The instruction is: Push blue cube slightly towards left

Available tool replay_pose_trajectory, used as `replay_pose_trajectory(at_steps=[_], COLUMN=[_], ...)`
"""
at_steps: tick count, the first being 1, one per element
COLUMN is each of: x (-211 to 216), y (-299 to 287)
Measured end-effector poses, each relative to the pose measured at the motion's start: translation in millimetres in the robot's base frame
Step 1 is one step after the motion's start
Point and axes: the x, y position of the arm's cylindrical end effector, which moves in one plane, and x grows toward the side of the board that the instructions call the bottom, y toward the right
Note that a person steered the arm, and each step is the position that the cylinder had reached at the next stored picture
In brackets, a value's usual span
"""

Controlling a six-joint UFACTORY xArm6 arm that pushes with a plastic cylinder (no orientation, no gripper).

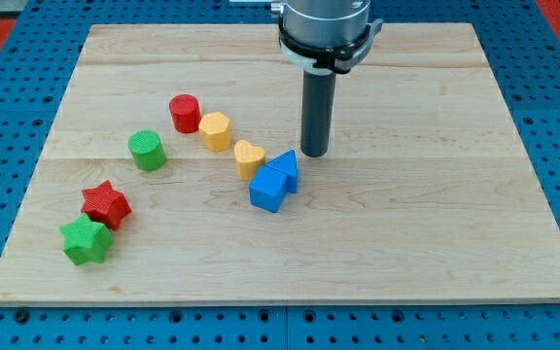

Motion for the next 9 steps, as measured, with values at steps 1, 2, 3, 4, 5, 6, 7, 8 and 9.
replay_pose_trajectory(at_steps=[1,2,3,4,5,6,7,8,9], x=[18,30,31,51,77,96,97,97,95], y=[-29,-17,3,6,-7,-18,-31,-31,-26])
